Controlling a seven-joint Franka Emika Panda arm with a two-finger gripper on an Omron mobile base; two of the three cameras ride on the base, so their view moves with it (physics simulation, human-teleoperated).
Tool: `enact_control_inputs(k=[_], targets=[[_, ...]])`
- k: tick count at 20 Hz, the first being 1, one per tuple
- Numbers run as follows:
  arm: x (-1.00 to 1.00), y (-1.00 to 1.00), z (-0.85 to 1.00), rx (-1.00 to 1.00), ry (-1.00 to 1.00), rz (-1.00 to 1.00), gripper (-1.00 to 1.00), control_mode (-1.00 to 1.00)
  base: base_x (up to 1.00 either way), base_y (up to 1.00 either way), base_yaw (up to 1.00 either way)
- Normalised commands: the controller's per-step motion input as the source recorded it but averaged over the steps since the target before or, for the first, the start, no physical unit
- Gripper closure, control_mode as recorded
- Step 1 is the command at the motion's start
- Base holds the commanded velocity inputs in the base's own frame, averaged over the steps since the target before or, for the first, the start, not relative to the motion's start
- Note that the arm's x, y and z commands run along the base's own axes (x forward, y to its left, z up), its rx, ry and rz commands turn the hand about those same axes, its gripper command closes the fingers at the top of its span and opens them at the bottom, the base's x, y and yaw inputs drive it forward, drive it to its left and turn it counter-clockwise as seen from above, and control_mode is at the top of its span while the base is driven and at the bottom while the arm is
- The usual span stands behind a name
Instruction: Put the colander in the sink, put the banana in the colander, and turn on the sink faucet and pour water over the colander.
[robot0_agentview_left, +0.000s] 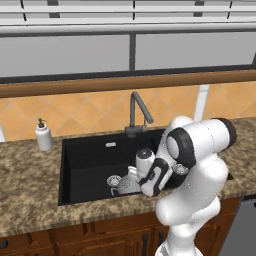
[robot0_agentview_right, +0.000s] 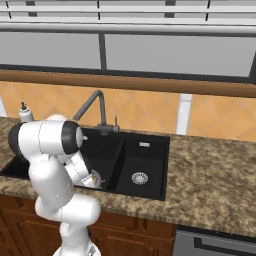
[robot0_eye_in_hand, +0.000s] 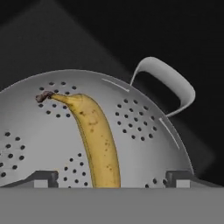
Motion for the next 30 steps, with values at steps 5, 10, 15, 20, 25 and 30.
enact_control_inputs(k=[5,10,15,20,25,30], targets=[[0.12,0.00,1.00,0.06,0.00,0.00,-1.00,-1.00,0.00,0.00,0.00],[0.15,0.00,1.00,0.09,0.00,0.00,-1.00,-1.00,0.00,0.00,0.00],[-0.07,0.00,0.79,0.02,0.01,0.00,-1.00,-1.00,0.00,0.00,0.00],[-0.39,-0.20,0.55,0.00,0.00,0.00,-1.00,-1.00,0.00,0.00,0.00],[-0.27,-0.80,0.56,0.00,0.00,0.01,-1.00,-1.00,0.00,0.00,0.00],[-0.05,-0.92,0.38,0.02,-0.04,0.07,-1.00,-1.00,0.00,0.00,0.00]])
